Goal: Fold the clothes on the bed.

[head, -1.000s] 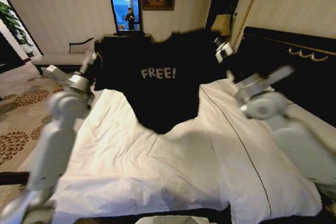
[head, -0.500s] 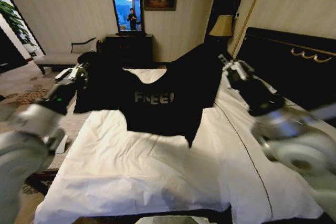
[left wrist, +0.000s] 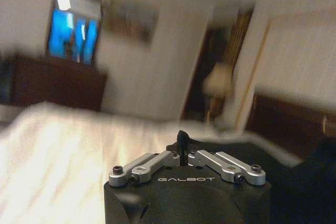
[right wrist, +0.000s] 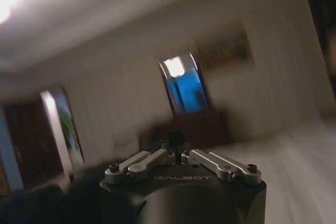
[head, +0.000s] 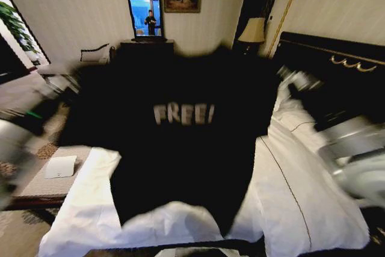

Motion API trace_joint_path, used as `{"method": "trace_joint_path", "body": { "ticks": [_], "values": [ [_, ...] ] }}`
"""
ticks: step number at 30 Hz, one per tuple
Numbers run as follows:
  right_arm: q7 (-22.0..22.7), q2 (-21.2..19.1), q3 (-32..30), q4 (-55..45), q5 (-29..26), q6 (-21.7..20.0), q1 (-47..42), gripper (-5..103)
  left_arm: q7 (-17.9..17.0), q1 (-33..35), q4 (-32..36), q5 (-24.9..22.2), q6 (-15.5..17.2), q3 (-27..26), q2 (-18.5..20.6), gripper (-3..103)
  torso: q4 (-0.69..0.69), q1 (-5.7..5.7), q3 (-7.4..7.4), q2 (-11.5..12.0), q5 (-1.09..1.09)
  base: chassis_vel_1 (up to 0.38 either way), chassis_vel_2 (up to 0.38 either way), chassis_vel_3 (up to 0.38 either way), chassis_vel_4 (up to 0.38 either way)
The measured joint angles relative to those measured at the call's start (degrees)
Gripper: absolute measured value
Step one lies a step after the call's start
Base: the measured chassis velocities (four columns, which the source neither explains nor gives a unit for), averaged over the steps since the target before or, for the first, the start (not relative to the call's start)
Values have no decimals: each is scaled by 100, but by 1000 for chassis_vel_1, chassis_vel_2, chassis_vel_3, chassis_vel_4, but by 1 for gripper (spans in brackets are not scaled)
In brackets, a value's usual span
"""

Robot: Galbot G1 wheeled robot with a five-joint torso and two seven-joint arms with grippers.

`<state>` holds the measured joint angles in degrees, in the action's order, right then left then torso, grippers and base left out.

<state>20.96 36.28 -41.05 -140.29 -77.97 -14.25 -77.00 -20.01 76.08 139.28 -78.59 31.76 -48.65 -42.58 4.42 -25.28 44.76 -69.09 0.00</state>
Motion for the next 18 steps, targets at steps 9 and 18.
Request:
{"method": "trace_joint_path", "body": {
  "ticks": [9,18],
  "values": [
    [129,878,3139,3094,983,-151,1359,1,405,-1644,-3358,2599,-488,3730,-1374,2,-1,-3,3,2,-1,0,0,0,0],
    [-464,1398,3716,4758,1656,430,2122,1,658,-2533,-5100,3040,-1078,4099,-2146,2,-2,-1,0,1,-1,0,0,0,0]
  ]
}}
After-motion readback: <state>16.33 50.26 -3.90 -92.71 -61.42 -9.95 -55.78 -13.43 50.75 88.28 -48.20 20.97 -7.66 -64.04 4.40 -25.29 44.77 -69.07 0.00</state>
